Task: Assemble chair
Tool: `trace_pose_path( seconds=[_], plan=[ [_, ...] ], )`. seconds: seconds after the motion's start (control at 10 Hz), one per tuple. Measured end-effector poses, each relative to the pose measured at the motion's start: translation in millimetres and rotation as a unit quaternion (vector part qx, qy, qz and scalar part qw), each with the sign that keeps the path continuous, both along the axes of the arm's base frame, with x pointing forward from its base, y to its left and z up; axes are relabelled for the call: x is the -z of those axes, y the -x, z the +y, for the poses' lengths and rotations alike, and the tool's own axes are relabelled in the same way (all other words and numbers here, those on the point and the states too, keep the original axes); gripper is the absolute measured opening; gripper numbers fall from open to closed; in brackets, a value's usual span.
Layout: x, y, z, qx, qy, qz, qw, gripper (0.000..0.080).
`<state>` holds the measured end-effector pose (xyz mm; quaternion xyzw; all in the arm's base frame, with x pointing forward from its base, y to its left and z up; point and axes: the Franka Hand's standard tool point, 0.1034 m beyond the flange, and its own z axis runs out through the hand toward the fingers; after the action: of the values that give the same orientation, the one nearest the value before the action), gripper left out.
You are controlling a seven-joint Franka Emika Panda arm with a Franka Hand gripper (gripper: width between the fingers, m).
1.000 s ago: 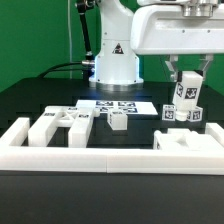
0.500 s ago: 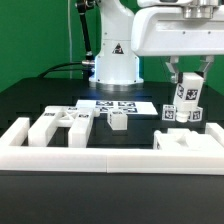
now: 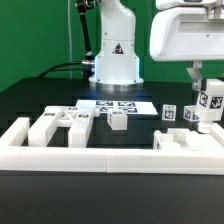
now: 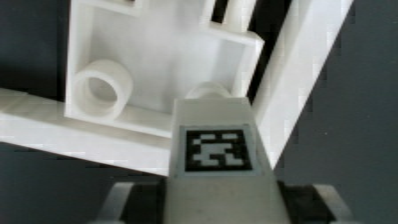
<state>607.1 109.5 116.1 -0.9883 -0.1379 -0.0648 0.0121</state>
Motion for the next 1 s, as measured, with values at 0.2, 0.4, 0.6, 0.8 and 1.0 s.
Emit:
trace_pose_path(
  seconds=[0.2,0.4,0.6,0.8,1.0],
  plan=[
    [1.3,-1.2,0.1,0.000,0.000,0.002,1.000,0.0296],
    [2.1,-21.3,2.1,-0.001,-0.002,-0.009,1.000,0.0296],
    [3.6,-28.0,3.2,-0.001,-0.002,-0.012,1.000,0.0296],
    [9.0,-26.9,3.8,-0.001,-0.002,-0.008,1.000,0.0296],
    [12.1,-24.6,3.3,-0.001,-0.002,-0.006,1.000,0.0296]
  ],
)
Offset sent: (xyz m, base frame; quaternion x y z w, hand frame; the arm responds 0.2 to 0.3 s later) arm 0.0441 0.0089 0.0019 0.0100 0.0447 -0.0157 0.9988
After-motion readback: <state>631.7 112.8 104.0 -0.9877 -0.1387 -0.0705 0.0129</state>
